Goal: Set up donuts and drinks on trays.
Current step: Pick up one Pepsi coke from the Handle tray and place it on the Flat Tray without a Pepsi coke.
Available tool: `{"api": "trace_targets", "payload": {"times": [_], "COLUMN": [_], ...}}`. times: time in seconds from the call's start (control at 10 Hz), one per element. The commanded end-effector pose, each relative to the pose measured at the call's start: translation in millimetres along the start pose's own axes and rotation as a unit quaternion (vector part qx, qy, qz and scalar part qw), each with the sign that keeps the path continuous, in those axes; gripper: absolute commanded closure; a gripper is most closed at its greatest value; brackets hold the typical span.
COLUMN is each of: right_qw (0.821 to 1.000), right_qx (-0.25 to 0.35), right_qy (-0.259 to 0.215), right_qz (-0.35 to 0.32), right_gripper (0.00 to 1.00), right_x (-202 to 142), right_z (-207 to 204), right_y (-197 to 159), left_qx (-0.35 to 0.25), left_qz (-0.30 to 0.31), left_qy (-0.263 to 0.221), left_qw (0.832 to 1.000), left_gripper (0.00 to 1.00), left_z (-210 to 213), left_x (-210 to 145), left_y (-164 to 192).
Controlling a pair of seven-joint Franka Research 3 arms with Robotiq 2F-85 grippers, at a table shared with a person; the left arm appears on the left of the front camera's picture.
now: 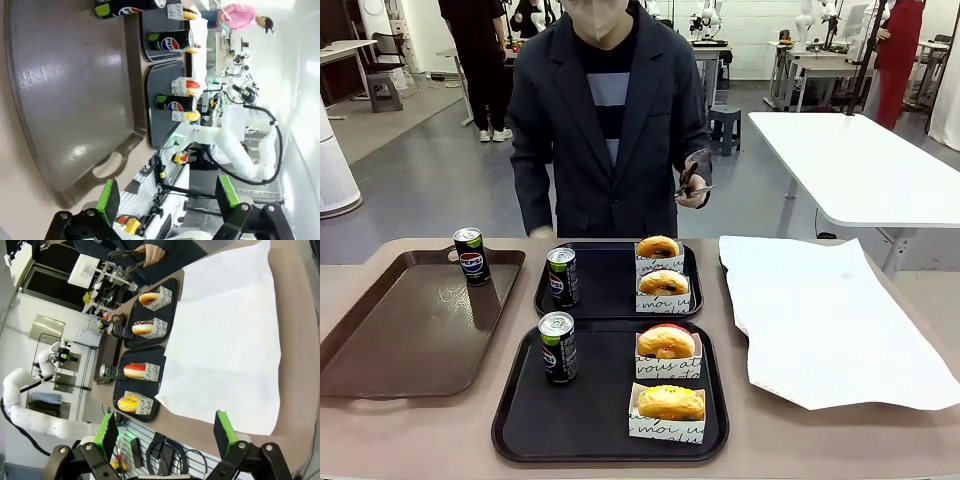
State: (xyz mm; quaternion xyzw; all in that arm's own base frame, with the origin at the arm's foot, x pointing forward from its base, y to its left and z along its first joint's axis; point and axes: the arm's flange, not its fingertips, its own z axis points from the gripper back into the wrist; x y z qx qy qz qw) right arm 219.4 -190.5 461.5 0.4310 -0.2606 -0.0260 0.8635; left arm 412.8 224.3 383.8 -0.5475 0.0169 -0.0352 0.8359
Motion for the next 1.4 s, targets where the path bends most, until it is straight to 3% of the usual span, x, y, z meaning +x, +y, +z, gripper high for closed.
{"api": "trace_targets", "payload": {"times": [0.0,0.2,1.3], "right_qw": [1.000,1.000,1.000], "right_qx": [0.006,0.006,0.006], "right_qy": [0.000,0.000,0.000], "right_qz": [0.005,0.005,0.005], "right_gripper": [0.00,0.00,0.00], "right_x": [0.2,0.2,0.2], "right_z": [-0.9,-0.9,-0.9], "right_y": [-3.0,-3.0,-3.0], "left_qx": [0.004,0.018,0.006], "left_qz": [-0.015,-0.004,-0.007], "left_qy": [0.011,-0.016,-0.001], "left_qw": [1.000,1.000,1.000], "left_gripper": [0.00,0.00,0.00], "left_z": [16.2,14.0,10.8], "left_x": [-0.8,2.6,1.7], "left_y": [5.8,2.9,10.2]}}
